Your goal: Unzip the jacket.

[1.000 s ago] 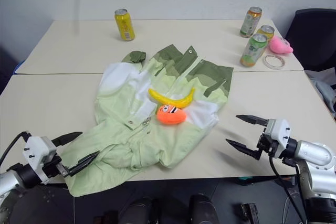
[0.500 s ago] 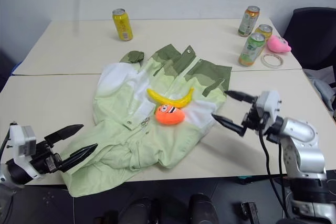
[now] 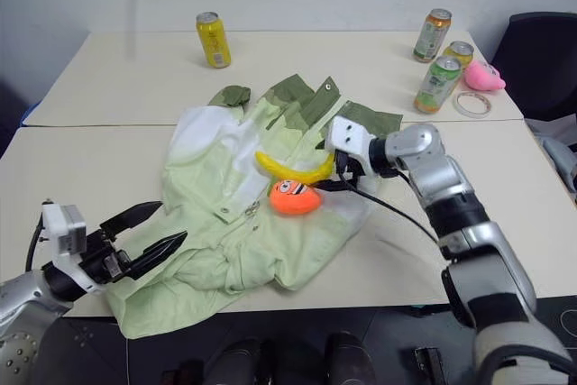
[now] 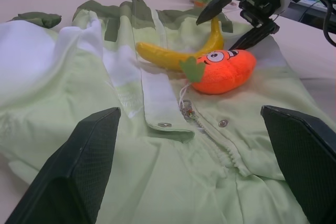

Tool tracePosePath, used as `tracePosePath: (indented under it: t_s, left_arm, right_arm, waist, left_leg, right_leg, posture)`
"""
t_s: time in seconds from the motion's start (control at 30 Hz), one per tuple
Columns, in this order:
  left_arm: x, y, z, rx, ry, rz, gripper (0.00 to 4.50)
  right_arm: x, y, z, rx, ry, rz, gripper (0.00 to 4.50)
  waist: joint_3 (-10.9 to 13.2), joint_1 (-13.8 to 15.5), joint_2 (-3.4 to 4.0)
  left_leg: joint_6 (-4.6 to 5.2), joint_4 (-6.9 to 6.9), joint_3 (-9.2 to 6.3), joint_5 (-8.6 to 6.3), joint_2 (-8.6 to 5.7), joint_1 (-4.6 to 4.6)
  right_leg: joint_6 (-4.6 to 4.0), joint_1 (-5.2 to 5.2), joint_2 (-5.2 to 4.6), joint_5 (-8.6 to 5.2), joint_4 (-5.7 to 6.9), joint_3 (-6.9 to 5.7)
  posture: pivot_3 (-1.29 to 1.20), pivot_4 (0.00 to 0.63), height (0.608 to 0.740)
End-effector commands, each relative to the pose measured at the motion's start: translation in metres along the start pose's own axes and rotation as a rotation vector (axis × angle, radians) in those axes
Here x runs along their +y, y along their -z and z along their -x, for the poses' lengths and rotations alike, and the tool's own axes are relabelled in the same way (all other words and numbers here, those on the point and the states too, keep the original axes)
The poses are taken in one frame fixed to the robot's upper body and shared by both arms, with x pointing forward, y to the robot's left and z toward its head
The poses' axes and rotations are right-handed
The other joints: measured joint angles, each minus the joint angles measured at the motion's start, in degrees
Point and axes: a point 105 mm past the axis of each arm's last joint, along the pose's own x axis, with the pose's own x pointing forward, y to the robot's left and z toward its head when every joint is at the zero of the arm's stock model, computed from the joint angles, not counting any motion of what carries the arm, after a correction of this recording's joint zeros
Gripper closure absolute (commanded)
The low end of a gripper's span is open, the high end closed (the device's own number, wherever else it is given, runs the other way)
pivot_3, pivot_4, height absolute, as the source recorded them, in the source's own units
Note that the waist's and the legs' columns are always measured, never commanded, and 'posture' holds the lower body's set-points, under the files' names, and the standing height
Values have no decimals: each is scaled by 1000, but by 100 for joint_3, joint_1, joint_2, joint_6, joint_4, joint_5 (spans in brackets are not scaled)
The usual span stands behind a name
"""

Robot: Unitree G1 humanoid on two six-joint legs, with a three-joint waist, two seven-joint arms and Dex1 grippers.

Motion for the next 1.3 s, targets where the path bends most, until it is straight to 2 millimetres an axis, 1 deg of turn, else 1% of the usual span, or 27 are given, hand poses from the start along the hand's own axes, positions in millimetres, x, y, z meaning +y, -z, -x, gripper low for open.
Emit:
tracePosePath:
  t_s: [0.03,0.17,0.2,0.23,0.27,0.33,0.4,0.47,0.5,0.57,0.63,0.67,0.7,0.73,0.8,0.83,0.87,0.9,0.93,0.97,1.03,1.13,1.17,1.23,1.27,1.3]
  left_arm:
    - [-5,-5,-3,-15,25,-30,0]
    - [-16,-6,-9,-22,96,-25,0]
    - [-18,-7,-10,-22,111,-28,0]
    - [-20,-7,-12,-22,122,-32,0]
    - [-21,-7,-13,-22,130,-33,0]
    - [-22,-8,-14,-21,138,-36,0]
    - [-23,-7,-15,-19,142,-38,0]
    - [-23,-7,-16,-18,146,-38,0]
    - [-24,-7,-16,-18,147,-38,0]
    - [-24,-6,-17,-18,148,-38,0]
    - [-25,-5,-17,-20,149,-37,0]
    - [-26,-5,-16,-21,147,-37,0]
    - [-26,-5,-16,-22,144,-36,0]
    - [-26,-5,-15,-23,140,-34,0]
    - [-26,-3,-14,-22,133,-30,0]
    - [-26,-3,-14,-23,132,-28,0]
    - [-26,-2,-15,-23,131,-25,0]
    - [-27,-1,-16,-25,131,-22,0]
    - [-27,-1,-16,-27,132,-19,0]
    - [-27,-1,-18,-29,132,-18,0]
    - [-27,-1,-19,-38,133,-9,0]
    - [-27,-1,-21,-34,147,-7,0]
    - [-27,0,-22,-32,152,-9,0]
    - [-26,-1,-24,-32,156,-11,0]
    - [-25,-1,-25,-33,157,-12,0]
    - [-24,-2,-26,-32,157,-14,0]
  right_arm:
    - [-7,-10,-4,-8,-37,62,50]
    - [-6,-19,-24,-50,-71,36,50]
    - [-6,-21,-27,-59,-72,35,462]
    - [-7,-23,-29,-69,-65,30,675]
    - [-8,-23,-30,-74,-66,17,1064]
    - [-8,-21,-29,-71,-73,9,1690]
    - [-10,-20,-24,-81,-61,3,2448]
    - [-14,-20,-17,-102,-42,-17,3085]
    - [-16,-20,-13,-121,-24,-26,3248]
    - [-20,-25,5,-216,-5,-54,3272]
    - [-29,-27,37,-332,65,-119,3272]
    - [-32,-23,54,-368,105,-148,3272]
    - [-35,-14,71,-361,162,-191,3272]
    - [-37,-2,86,-332,219,-227,3272]
    - [-39,29,116,-221,362,-298,3272]
    - [-39,48,131,-150,445,-341,3272]
    - [-39,76,151,-42,563,-406,3272]
    - [-35,98,169,37,657,-461,3272]
    - [-31,117,183,86,735,-524,3272]
    - [-24,134,193,122,796,-594,3272]
    - [-12,156,200,174,863,-665,3272]
    - [-4,173,201,154,953,-749,3272]
    - [3,178,197,151,929,-798,3272]
    - [10,182,193,143,909,-807,2528]
    - [10,181,193,125,905,-789,2310]
    - [8,178,196,109,916,-754,1970]
  waist:
    - [0,-12,0]
    - [0,-96,0]
    - [0,-110,0]
    - [0,-117,1]
    - [2,-121,3]
    - [2,-113,3]
    - [2,-112,3]
    - [2,-113,3]
    - [2,-113,3]
    - [2,-105,3]
    - [2,-82,3]
    - [2,-65,3]
    - [2,-22,3]
    - [2,3,4]
    - [2,49,3]
    - [2,50,3]
    - [2,47,4]
    - [2,50,4]
    - [3,49,4]
    - [3,42,5]
    - [3,13,5]
    - [7,-76,16]
    - [10,-93,22]
    - [16,-97,34]
    - [17,-86,35]
    - [18,-74,36]
  left_leg:
    - [0,1,0,0,1,0]
    - [-6,3,-1,3,11,1]
    - [-7,3,-2,4,12,1]
    - [-8,3,-3,5,13,0]
    - [-8,3,-3,5,13,0]
    - [-8,3,-4,4,12,-1]
    - [-7,4,-6,4,10,-2]
    - [-7,5,-8,4,10,-2]
    - [-7,5,-8,4,10,-2]
    - [-7,5,-9,4,10,-2]
    - [-7,5,-10,4,10,-4]
    - [-6,6,-15,4,9,-8]
    - [-5,8,-19,3,9,-11]
    - [-4,10,-22,2,9,-16]
    - [-3,11,-25,1,9,-19]
    - [-3,13,-29,1,7,-21]
    - [-3,15,-30,1,6,-25]
    - [-3,18,-29,1,6,-27]
    - [-3,24,-29,1,4,-30]
    - [-4,26,-29,2,2,-31]
    - [-5,26,-25,6,2,-31]
    - [-15,23,-9,14,14,-21]
    - [-16,21,-6,14,16,-17]
    - [-17,19,-4,15,19,-16]
    - [-17,19,-4,15,19,-16]
    - [-16,19,-4,15,19,-17]
  right_leg:
    - [0,0,1,0,1,0]
    - [0,2,8,0,4,-2]
    - [0,2,9,0,8,-3]
    - [0,2,10,0,8,-3]
    - [0,2,10,0,10,-4]
    - [0,2,9,0,10,-4]
    - [0,2,7,0,9,-4]
    - [0,3,7,0,9,-4]
    - [0,3,8,0,9,-4]
    - [0,3,8,0,8,-5]
    - [0,4,7,0,7,-6]
    - [1,5,7,0,5,-9]
    - [1,5,7,1,4,-12]
    - [1,5,7,1,0,-16]
    - [1,4,6,1,-1,-19]
    - [1,5,4,1,-2,-23]
    - [1,3,3,1,-5,-25]
    - [1,2,2,1,-8,-25]
    - [1,0,1,0,-15,-27]
    - [1,-1,-1,0,-15,-27]
    - [1,0,0,0,-16,-25]
    - [1,-2,14,0,-9,-15]
    - [1,-2,16,0,-7,-11]
    - [1,-2,21,0,-7,-11]
    - [1,-2,21,0,-6,-10]
    - [1,-2,21,0,-6,-11]
  posture:
    - [0,150,740]
    - [0,150,740]
    - [0,150,740]
    - [0,150,740]
    - [0,150,740]
    - [0,150,740]
    - [0,150,740]
    - [0,150,740]
    - [0,150,740]
    - [0,150,740]
    - [0,150,740]
    - [0,150,740]
    - [0,150,740]
    - [0,150,740]
    - [0,150,740]
    - [0,150,740]
    - [0,150,740]
    - [0,150,740]
    - [0,150,740]
    - [0,150,740]
    - [0,150,740]
    - [0,150,740]
    - [0,150,740]
    - [0,150,740]
    - [0,150,740]
    - [0,150,740]
